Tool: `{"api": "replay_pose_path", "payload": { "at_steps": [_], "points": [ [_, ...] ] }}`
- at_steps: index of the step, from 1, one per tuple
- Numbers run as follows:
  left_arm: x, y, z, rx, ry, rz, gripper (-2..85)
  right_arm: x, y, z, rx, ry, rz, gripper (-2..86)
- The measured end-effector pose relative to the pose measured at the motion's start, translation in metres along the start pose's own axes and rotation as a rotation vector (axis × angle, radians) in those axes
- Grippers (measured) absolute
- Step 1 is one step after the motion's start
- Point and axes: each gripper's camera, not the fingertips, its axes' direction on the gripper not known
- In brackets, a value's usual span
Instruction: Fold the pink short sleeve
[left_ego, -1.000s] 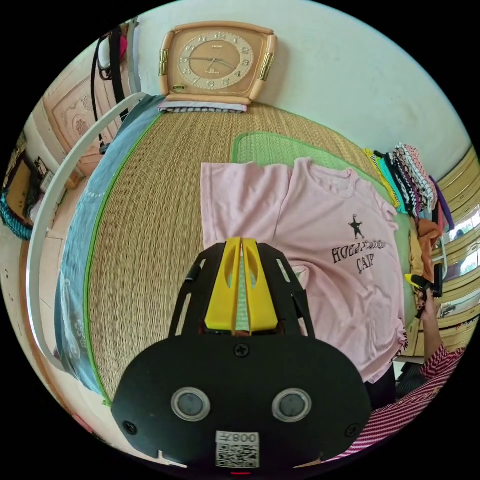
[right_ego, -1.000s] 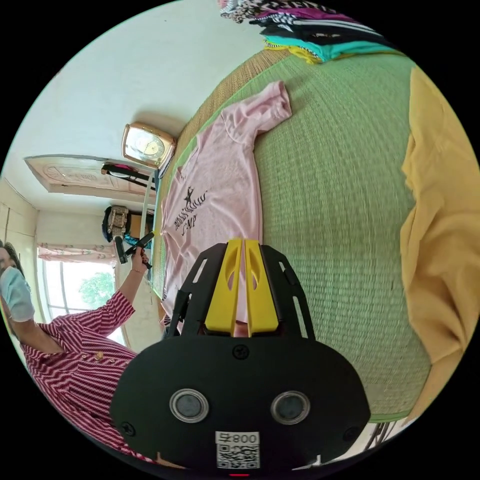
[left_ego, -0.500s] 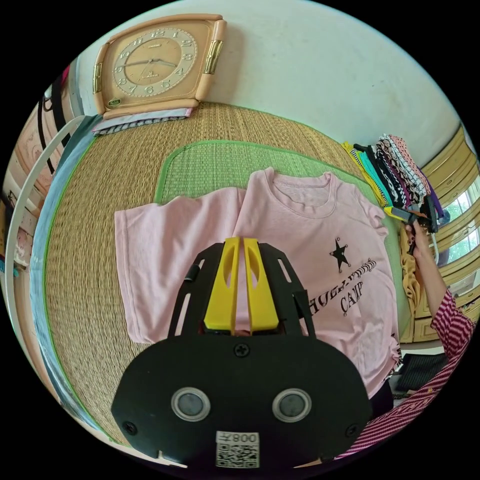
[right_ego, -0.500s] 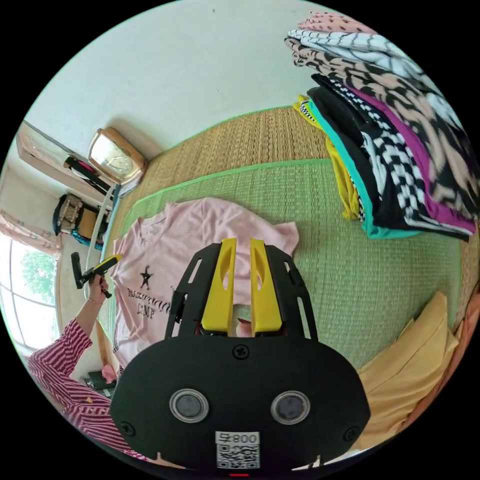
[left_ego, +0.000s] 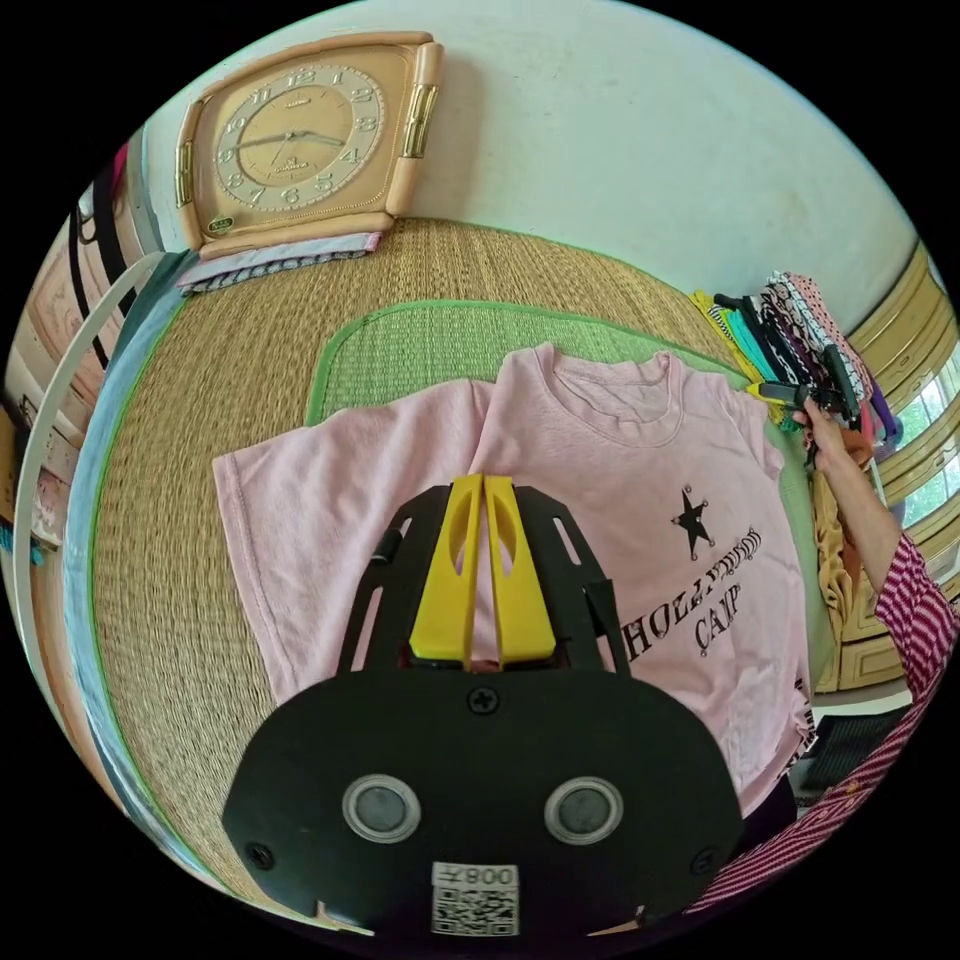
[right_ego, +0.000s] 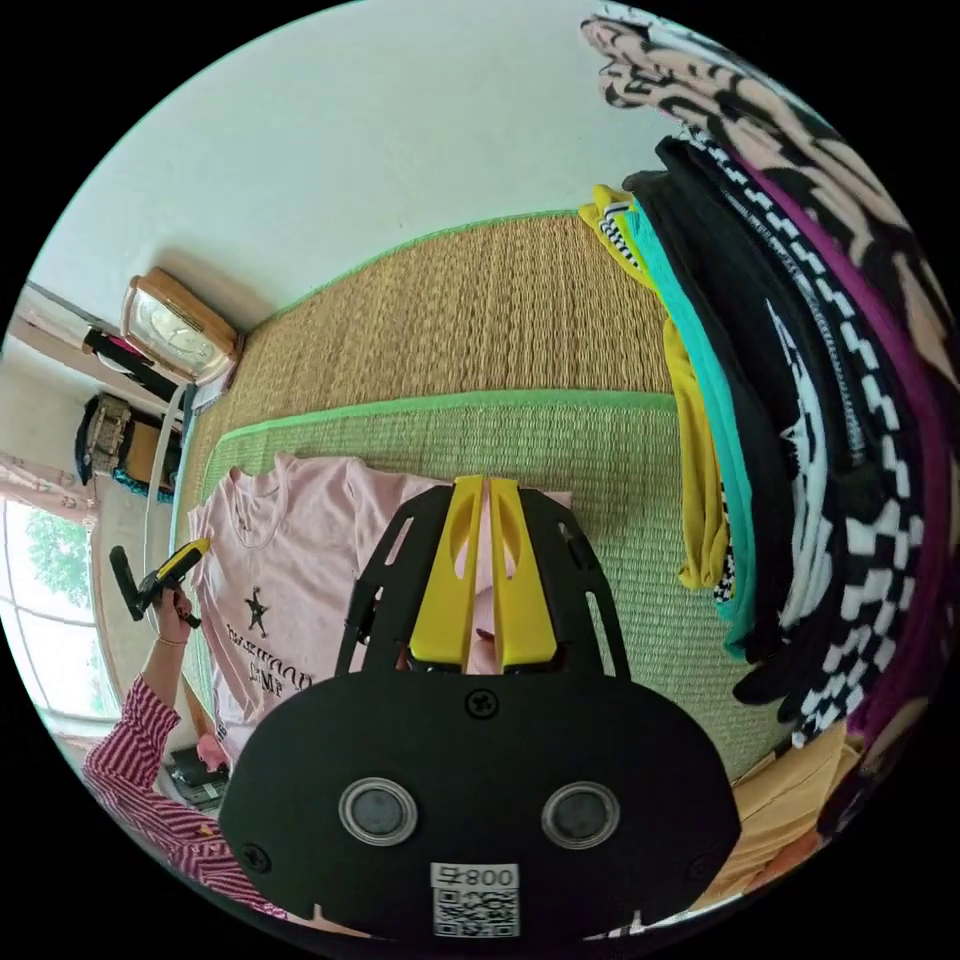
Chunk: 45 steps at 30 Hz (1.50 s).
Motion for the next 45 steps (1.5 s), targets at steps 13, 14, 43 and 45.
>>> {"api": "replay_pose_path", "payload": {
  "at_steps": [13,14,43,45],
  "points": [
    [-0.033,0.027,-0.016,-0.042,-0.075,-0.12,0.4,0.033,0.176,-0.008,0.051,-0.066,0.055,0.2],
    [-0.031,0.026,-0.017,-0.048,-0.076,-0.115,0.4,0.034,0.183,-0.01,0.06,-0.062,0.067,0.3],
    [-0.02,-0.103,0.041,0.005,-0.091,-0.157,0.2,0.013,0.065,0.019,0.045,0.008,0.057,0.1],
    [-0.037,-0.106,0.044,0.015,-0.006,-0.212,0.2,0.024,0.072,0.016,0.066,-0.035,0.074,0.1]
  ]
}}
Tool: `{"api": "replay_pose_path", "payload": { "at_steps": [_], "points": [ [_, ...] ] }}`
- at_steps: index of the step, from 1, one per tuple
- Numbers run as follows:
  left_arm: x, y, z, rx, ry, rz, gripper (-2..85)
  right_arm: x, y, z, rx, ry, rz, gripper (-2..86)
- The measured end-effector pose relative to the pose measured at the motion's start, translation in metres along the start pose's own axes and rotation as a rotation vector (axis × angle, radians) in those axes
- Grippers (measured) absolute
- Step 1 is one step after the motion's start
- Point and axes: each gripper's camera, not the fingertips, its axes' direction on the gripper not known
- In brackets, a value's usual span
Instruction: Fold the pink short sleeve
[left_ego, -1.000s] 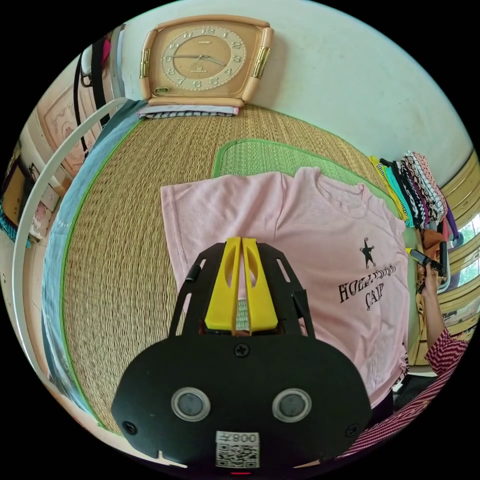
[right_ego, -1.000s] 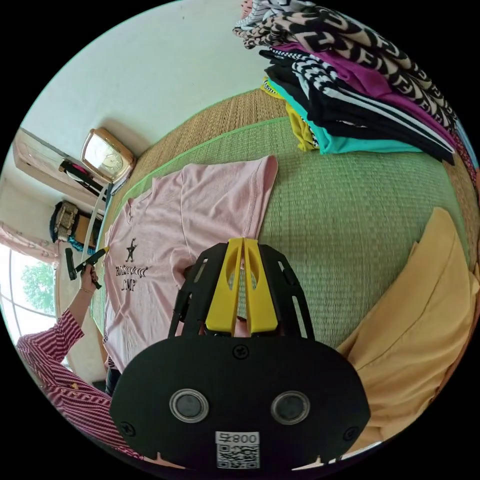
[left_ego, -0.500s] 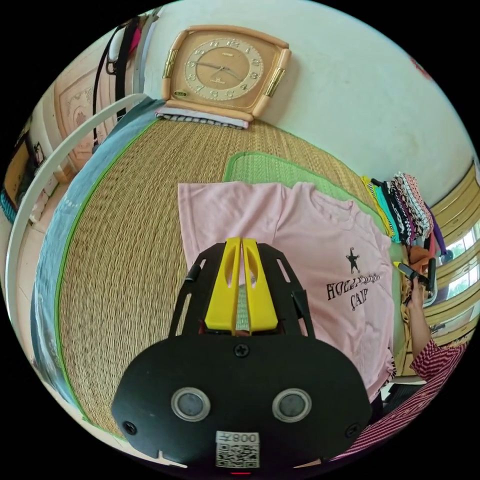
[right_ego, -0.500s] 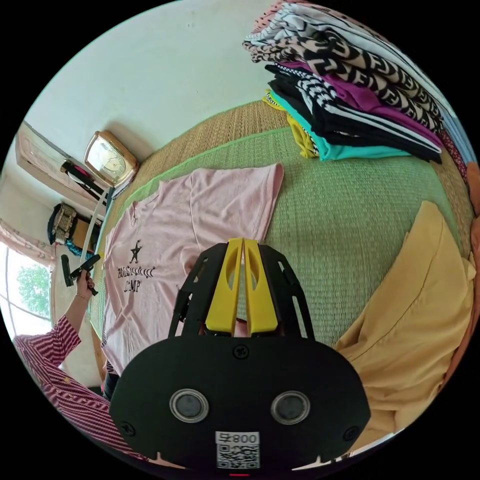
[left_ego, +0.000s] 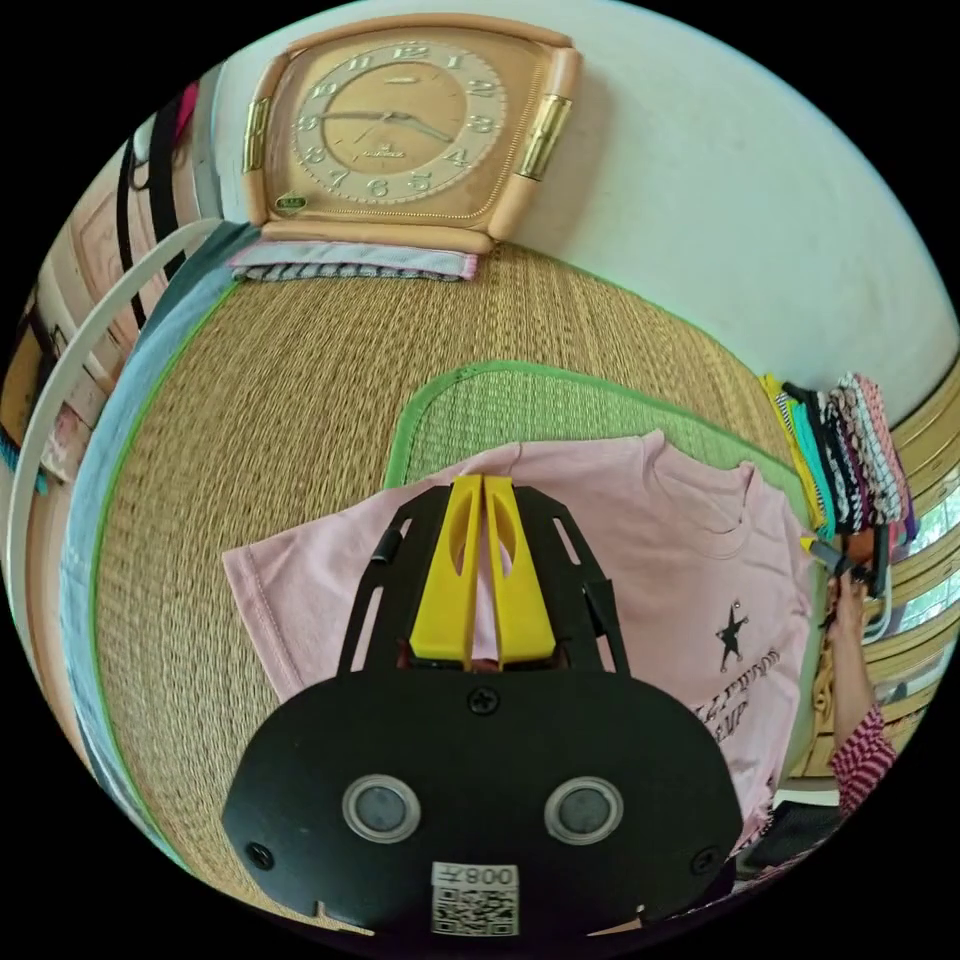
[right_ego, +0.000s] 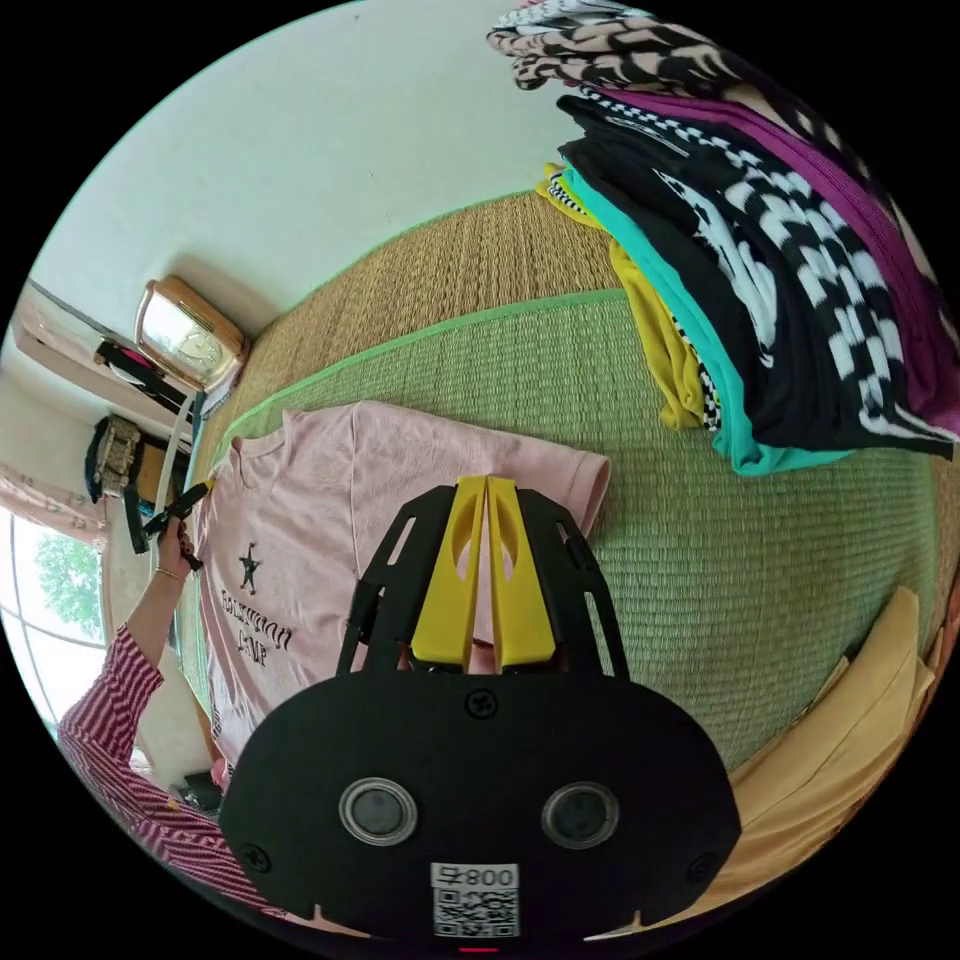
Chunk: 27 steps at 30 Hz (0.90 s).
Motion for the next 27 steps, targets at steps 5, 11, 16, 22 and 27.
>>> {"api": "replay_pose_path", "payload": {
  "at_steps": [5,11,16,22,27],
  "points": [
    [0.018,0.002,-0.004,0.048,0.03,0.083,0.2,-0.013,0.007,-0.011,0.03,0.004,-0.04,0.1],
    [0.01,-0.005,0.006,0.024,0.012,0.031,0.2,-0.015,-0.011,-0.005,0.002,0.04,-0.021,0.1],
    [-0.008,0.029,-0.023,0.081,0.009,0.045,0.2,-0.024,0.016,-0.036,0.05,-0.01,-0.073,0.1],
    [-0.025,0.06,0.001,-0.022,-0.085,0.029,0.2,0.003,0.037,-0.029,0.0,-0.051,0.001,0.1],
    [-0.021,0.086,-0.006,0.023,-0.005,0.073,0.3,-0.01,0.045,-0.053,0.019,-0.015,-0.037,0.1]
  ]
}}
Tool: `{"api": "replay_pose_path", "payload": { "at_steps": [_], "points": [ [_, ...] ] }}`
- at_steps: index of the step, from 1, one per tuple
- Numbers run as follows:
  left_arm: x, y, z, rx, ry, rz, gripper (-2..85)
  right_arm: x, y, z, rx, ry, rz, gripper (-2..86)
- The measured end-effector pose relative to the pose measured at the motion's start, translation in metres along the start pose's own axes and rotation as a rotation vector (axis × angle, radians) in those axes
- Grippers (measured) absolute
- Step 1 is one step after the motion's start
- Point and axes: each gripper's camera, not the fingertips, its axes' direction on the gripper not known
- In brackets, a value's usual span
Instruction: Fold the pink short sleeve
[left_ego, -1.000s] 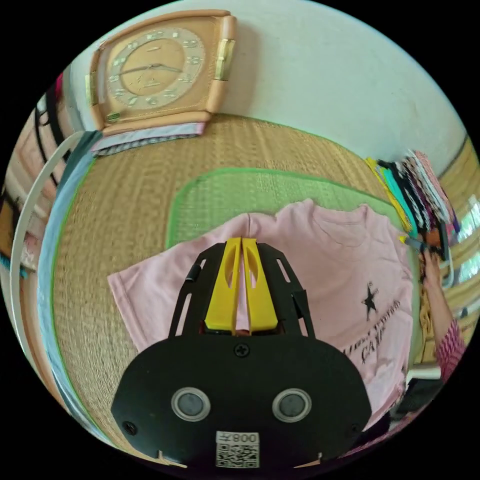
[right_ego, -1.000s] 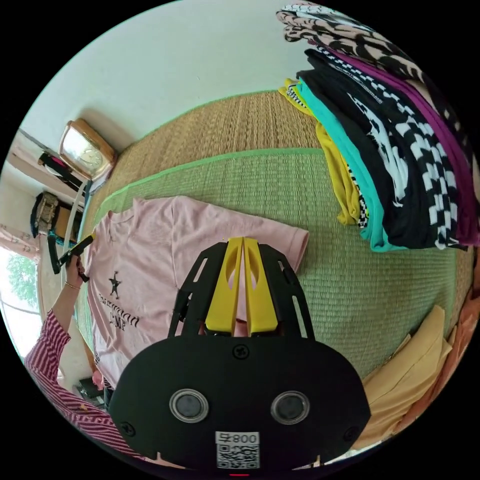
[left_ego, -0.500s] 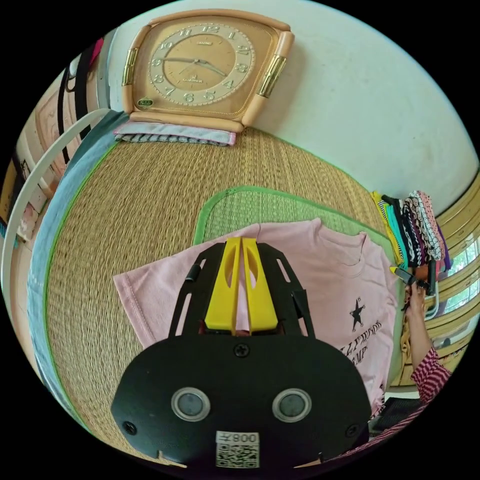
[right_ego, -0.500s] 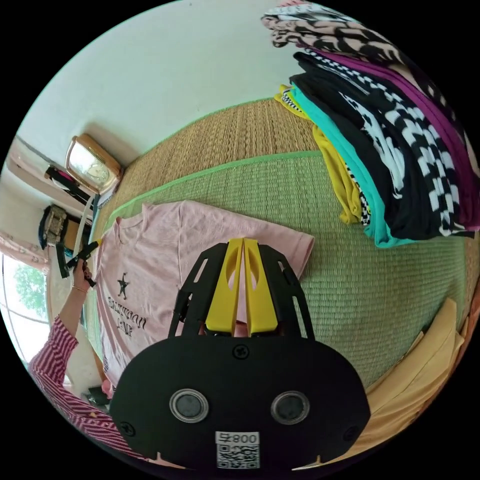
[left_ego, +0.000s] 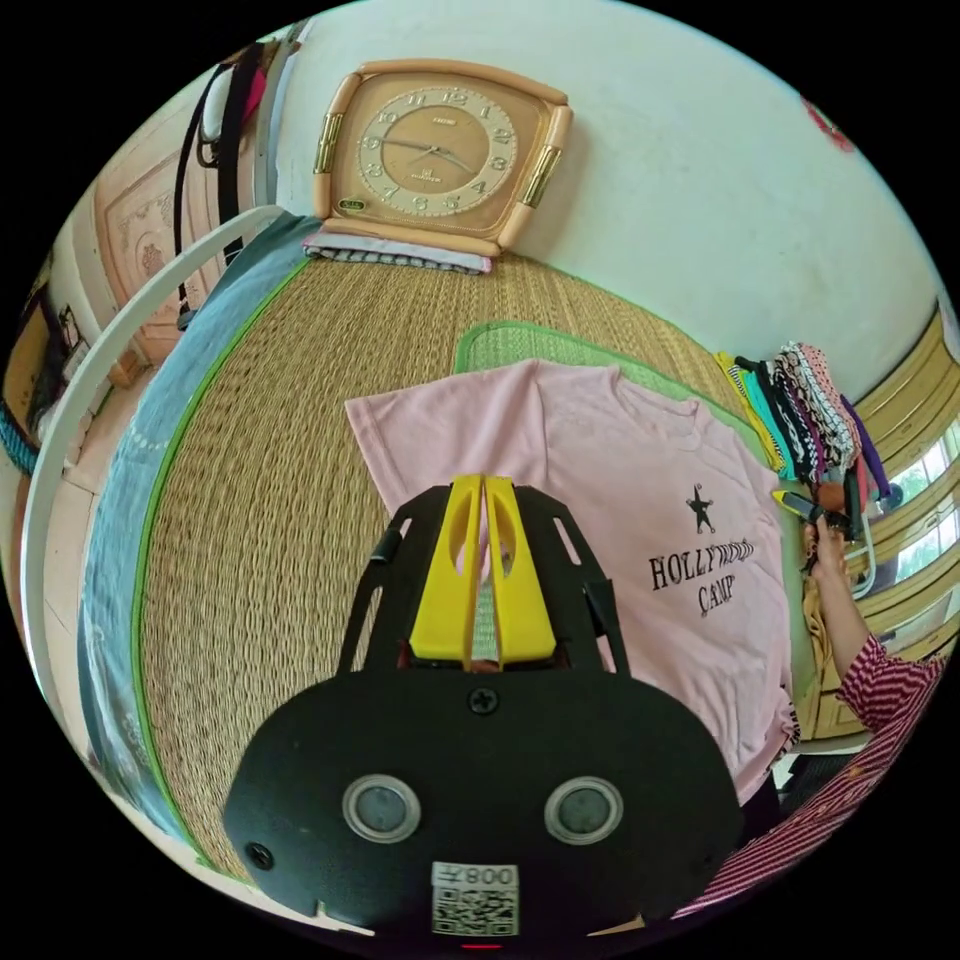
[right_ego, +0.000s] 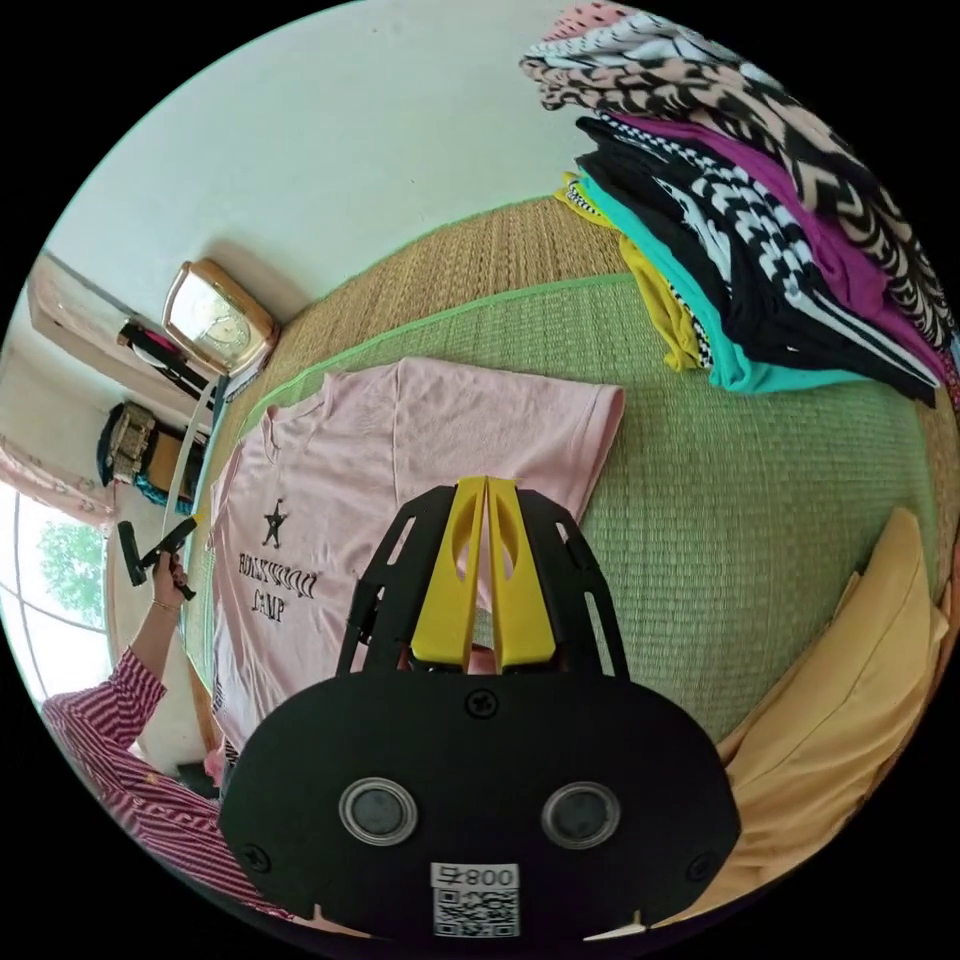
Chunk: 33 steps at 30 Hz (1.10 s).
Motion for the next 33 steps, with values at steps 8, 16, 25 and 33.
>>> {"api": "replay_pose_path", "payload": {
  "at_steps": [8,16,25,33],
  "points": [
    [-0.018,0.017,0.021,-0.059,-0.006,-0.03,0.5,0.018,0.031,0.002,-0.059,-0.035,0.061,0.9],
    [0.028,-0.006,0.037,0.01,0.185,0.156,3.1,0.04,0.068,-0.045,0.078,0.009,0.126,7.5],
    [0.188,-0.052,0.137,-0.082,0.518,0.453,6.1,0.064,0.084,-0.027,0.076,-0.004,0.162,9.0],
    [0.307,-0.082,0.201,-0.155,0.658,0.56,7.5,0.087,0.102,-0.023,0.123,-0.063,0.18,7.0]
  ]
}}
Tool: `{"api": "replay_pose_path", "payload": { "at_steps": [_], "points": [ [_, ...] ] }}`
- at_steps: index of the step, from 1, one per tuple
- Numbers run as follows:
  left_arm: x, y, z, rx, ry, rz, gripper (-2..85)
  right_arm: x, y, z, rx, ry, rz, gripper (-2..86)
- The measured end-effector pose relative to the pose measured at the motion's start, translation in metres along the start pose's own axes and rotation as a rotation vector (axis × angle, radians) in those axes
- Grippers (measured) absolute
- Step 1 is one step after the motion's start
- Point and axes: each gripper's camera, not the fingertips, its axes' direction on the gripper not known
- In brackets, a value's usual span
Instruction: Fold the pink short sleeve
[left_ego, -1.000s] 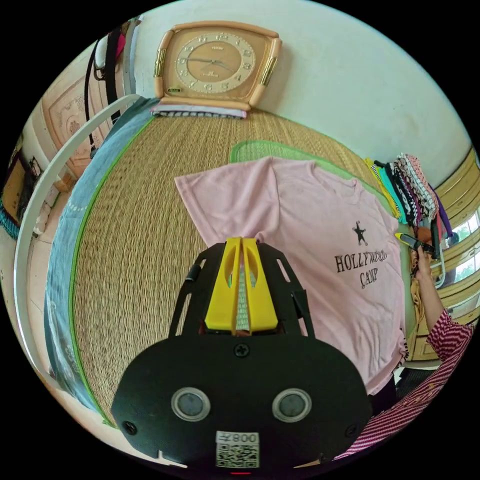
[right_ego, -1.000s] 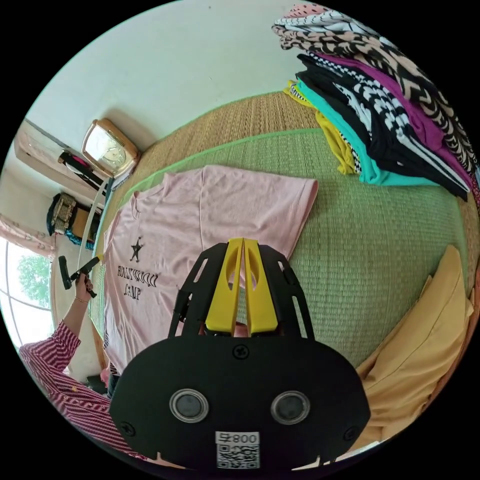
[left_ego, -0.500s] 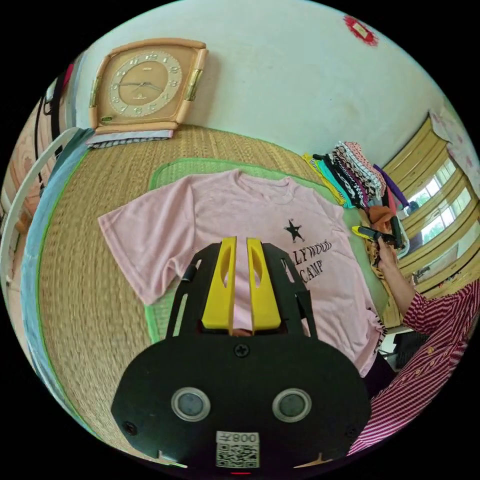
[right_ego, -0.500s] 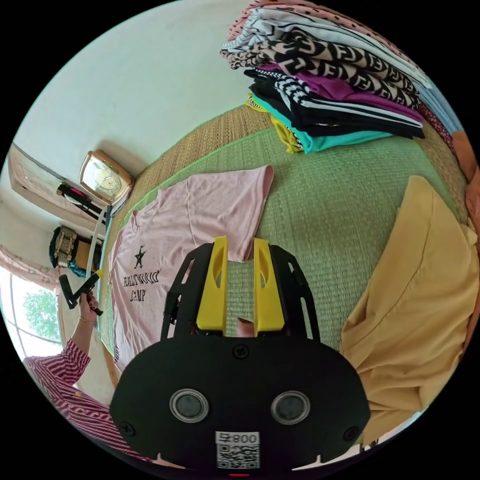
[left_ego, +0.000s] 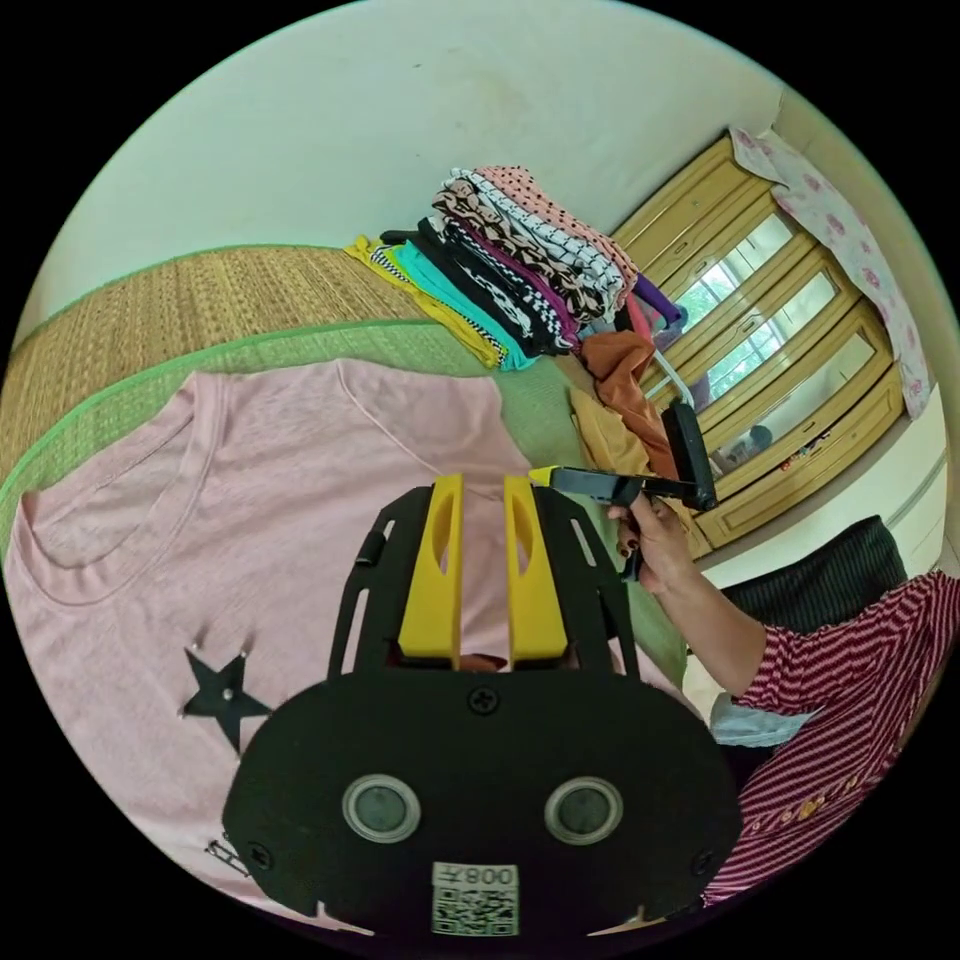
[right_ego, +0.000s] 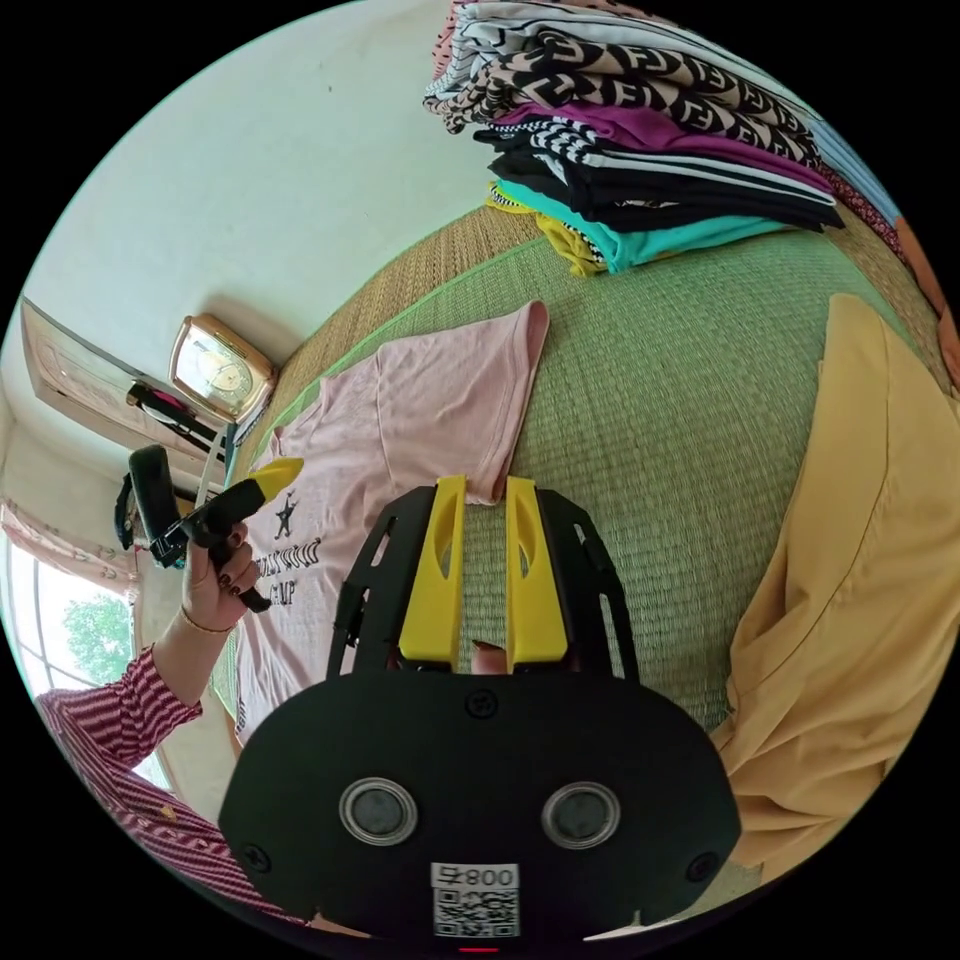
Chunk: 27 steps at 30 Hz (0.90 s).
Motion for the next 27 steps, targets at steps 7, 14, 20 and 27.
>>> {"api": "replay_pose_path", "payload": {
  "at_steps": [7,14,20,27],
  "points": [
    [0.021,-0.059,0.076,-0.117,-0.037,0.069,8.3,0.031,0.007,0.007,0.021,-0.06,0.032,4.0],
    [0.04,-0.09,0.139,-0.256,-0.268,0.165,7.5,0.068,0.019,0.013,0.05,-0.126,0.059,2.5],
    [0.036,-0.091,0.131,-0.238,-0.307,0.181,2.7,0.093,0.027,0.023,0.056,-0.148,0.076,1.8],
    [-0.015,-0.067,0.027,0.118,-0.029,-0.076,1.6,0.09,0.029,0.017,0.112,-0.213,-0.013,1.1]
  ]
}}
